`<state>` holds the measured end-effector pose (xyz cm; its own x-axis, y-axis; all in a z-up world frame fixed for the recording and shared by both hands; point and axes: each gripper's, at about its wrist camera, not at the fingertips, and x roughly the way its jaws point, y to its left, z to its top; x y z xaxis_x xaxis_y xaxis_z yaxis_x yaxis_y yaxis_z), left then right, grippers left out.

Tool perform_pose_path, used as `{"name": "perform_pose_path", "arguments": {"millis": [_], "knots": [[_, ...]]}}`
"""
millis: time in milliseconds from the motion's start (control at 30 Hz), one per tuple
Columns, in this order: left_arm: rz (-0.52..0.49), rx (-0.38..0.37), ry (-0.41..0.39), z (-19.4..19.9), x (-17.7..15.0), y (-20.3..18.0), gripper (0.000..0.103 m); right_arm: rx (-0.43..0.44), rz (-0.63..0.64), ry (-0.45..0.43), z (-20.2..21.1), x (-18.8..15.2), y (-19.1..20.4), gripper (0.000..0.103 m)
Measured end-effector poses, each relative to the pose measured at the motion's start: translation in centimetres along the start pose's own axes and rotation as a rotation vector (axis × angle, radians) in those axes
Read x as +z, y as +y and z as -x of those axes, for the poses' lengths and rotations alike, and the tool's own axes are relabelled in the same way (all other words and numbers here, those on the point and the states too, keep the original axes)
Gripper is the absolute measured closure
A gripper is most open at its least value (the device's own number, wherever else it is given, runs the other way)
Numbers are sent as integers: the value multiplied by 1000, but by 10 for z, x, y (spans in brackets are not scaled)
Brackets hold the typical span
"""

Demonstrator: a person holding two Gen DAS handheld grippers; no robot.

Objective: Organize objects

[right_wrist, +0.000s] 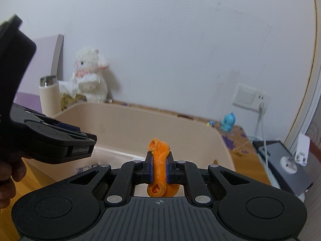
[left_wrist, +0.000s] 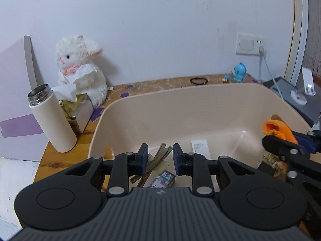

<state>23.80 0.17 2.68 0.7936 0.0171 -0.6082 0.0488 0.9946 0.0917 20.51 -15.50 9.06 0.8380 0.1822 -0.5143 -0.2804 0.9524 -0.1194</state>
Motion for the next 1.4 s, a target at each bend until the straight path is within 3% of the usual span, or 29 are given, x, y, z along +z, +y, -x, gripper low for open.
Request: {"name": "perform_pose_path", "arguments": {"millis": [100,167,233,300,367,467,1233,1333,1400], "knots": [[4,-3,44,-6,-2,1,71,23,-12,47,-11,-4,-1,89],[5,-10,65,-7,-3,1,69,35,-33,59,-14,-7,-5,72],[-2,-12,74,-5,-4,0,67,35,-55,66,-13,-9,-9,61],[-5,-6,68,1,-3,0,37,31,-63,60,-8,-10,-11,48],[-7,-3,37,11,-4,0,28,26,-66,46,0,-10,-12,44],[-18,-6,27,24,-3,0,26,12,-65,32,13,-9,-14,38],[26,-15,-32,127,-48,5,23,32,-73,1,110,-34,-14,34],[32,-13,-30,143,-57,5,21,41,-79,-10,123,-42,-11,32],[31,-16,-41,155,-63,4,13,44,-75,-11,130,-48,-9,32]]}}
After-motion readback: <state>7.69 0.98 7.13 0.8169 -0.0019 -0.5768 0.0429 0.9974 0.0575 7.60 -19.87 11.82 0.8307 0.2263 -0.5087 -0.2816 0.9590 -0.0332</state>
